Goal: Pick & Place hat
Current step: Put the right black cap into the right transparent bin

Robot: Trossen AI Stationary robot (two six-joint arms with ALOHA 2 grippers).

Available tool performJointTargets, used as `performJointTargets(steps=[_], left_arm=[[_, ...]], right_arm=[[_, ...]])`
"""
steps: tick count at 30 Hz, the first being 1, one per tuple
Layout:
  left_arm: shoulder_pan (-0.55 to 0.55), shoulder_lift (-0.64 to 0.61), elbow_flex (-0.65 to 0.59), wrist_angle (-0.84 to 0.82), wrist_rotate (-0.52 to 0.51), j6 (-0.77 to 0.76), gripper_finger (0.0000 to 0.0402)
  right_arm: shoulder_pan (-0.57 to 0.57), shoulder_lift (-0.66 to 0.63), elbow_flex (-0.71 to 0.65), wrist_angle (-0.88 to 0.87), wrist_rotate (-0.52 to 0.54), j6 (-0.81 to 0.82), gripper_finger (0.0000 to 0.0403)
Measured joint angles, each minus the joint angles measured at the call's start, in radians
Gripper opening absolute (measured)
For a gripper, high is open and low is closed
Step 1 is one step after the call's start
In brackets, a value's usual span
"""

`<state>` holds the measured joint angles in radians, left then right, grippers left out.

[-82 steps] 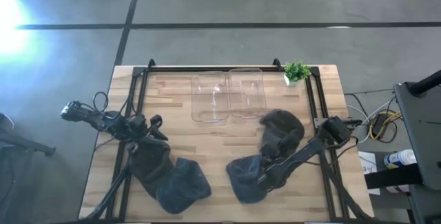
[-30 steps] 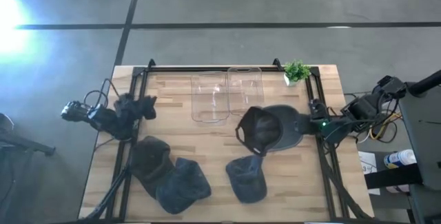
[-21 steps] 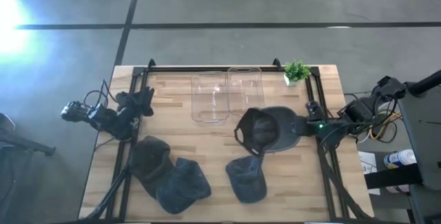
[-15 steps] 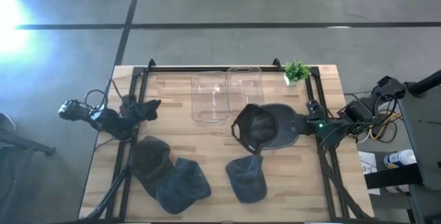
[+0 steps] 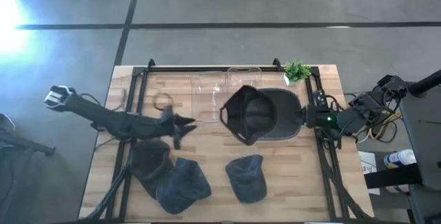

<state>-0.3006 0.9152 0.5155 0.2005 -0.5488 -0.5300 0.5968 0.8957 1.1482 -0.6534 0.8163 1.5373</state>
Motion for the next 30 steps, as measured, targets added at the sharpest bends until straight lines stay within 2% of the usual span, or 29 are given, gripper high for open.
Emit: performJointTargets(steps=[2,7,11,13,19,24,30], left_arm=[[0.026,0.082,0.058,0.038,0.006,0.067,0.014],[0.116,0.261,0.207,0.077,0.144,0.194,0.014],[0.177,0.346,0.319,0.087,0.265,0.255,0.014],[0.19,0.379,0.342,0.062,0.289,0.26,0.014],[0.2,0.417,0.418,0.101,0.342,0.304,0.014],[0.201,0.434,0.457,0.068,0.36,0.304,0.014],[0.221,0.472,0.486,0.086,0.441,0.295,0.014]], right_arm=[[0.0,0.013,0.006,0.009,0.0,0.0,0.0013],[0.0,0.053,0.005,0.055,-0.007,0.009,0.0013],[0.001,0.083,0.006,0.114,-0.019,-0.025,0.0013],[0.001,0.089,0.006,0.119,-0.029,-0.025,0.0013],[0.001,0.119,0.005,0.074,-0.034,-0.008,0.0013],[-0.006,0.15,0.004,-0.01,-0.041,0.069,0.0013],[-0.046,0.174,0.004,-0.017,-0.052,0.07,0.0013]])
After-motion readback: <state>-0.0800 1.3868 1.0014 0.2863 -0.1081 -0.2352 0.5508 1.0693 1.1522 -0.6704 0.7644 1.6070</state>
